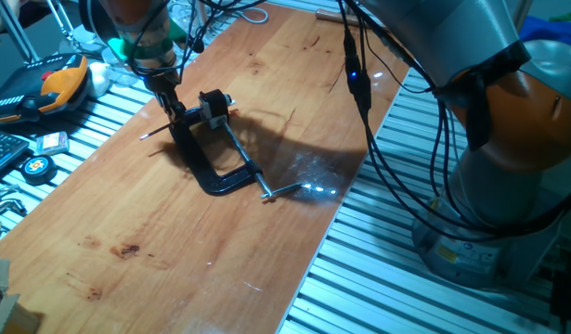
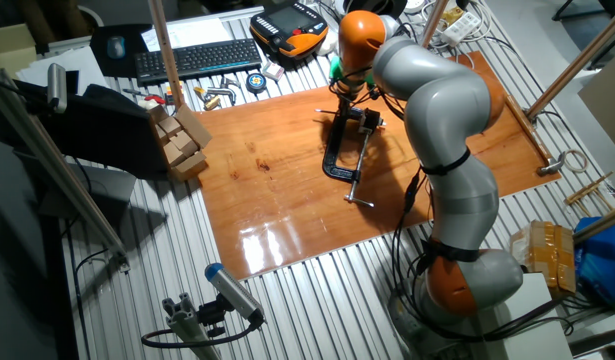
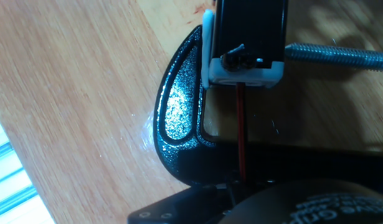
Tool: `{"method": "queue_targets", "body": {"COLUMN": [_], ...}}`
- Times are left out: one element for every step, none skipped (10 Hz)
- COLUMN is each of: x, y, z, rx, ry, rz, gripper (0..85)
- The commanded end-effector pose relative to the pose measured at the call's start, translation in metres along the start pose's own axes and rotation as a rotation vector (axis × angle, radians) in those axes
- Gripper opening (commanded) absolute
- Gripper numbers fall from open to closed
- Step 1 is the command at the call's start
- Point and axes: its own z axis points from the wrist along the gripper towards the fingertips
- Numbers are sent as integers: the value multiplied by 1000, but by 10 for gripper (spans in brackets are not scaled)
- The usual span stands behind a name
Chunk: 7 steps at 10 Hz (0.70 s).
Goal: Insert the pencil into the pencil sharpener
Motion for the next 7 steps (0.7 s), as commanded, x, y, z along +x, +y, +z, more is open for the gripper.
{"method": "queue_targets", "body": {"x": [-1,-2,-2,-3,-4,-4,-5], "y": [0,1,0,0,1,1,1], "z": [0,0,0,-1,-1,-1,-1], "rx": [0,0,-1,-1,-1,-3,-3], "ry": [0,0,-1,-3,-3,-3,-5], "rz": [-1,-3,-1,-1,-1,-2,5], "gripper": [0,0,0,0,0,0,0]}}
